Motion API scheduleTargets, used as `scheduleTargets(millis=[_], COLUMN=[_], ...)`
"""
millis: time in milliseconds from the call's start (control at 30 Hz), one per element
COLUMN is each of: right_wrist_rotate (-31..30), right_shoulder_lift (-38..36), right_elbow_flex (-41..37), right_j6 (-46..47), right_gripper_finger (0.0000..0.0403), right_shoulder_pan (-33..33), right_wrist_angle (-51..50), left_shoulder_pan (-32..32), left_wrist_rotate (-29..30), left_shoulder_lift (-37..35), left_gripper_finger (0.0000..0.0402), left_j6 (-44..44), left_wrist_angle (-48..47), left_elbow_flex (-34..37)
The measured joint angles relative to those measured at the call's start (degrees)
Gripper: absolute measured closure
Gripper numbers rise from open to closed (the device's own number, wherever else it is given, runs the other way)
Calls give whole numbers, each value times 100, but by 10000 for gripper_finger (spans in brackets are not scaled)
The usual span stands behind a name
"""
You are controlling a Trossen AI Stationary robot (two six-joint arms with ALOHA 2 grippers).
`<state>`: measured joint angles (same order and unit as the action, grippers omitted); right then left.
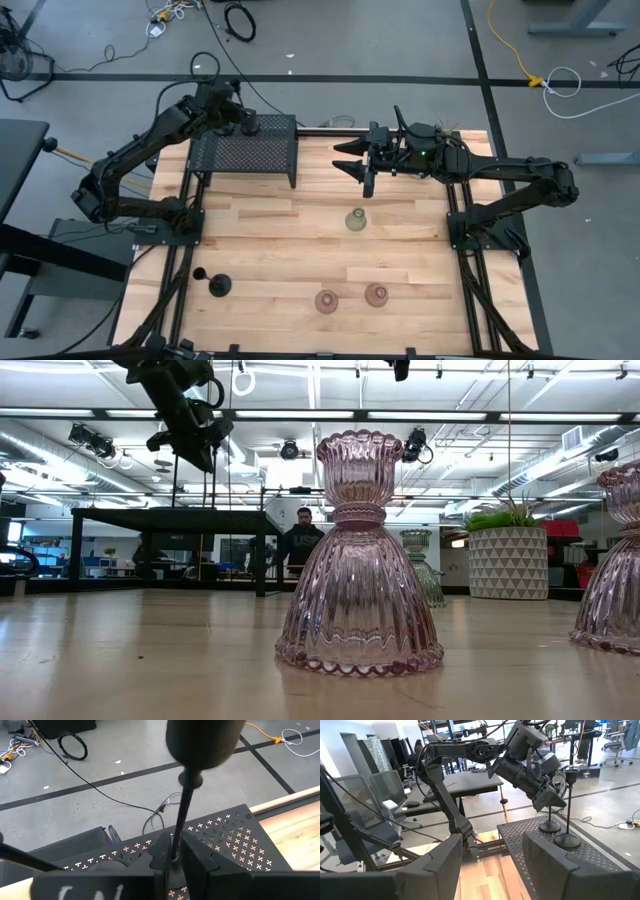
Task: Pick & Place candle stick holders
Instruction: Put the green glass candle holder on the shelf
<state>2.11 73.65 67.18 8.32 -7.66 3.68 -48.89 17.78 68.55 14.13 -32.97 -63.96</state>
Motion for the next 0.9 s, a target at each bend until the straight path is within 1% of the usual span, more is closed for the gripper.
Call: scheduleTargets(millis=[167,233,433,700,800,900], right_wrist_rotate=[2,2,0,-11,-11,-11], right_shoulder_lift=[0,0,0,0,0,-2], right_elbow_flex=[0,0,0,0,0,0], right_j6=[0,0,0,-2,3,20], right_gripper_finger=[195,195,195,195,195,195], right_shoulder_pan=[-2,-2,-1,-1,-1,-2], right_wrist_angle=[-5,-32,-89,-87,-87,-141], left_shoulder_pan=[3,3,91,235,350,530], left_wrist_rotate=[-6,-114,-181,-163,-456,-885], left_shoulder_lift=[0,-12,-166,-737,-1004,-1256], left_gripper_finger=[355,355,355,355,355,355], left_j6=[0,4,-31,-19,-28,-45], left_wrist_angle=[0,-2,-153,-801,-1054,-1204], left_elbow_flex=[-2,-4,-11,-11,-13,-13])
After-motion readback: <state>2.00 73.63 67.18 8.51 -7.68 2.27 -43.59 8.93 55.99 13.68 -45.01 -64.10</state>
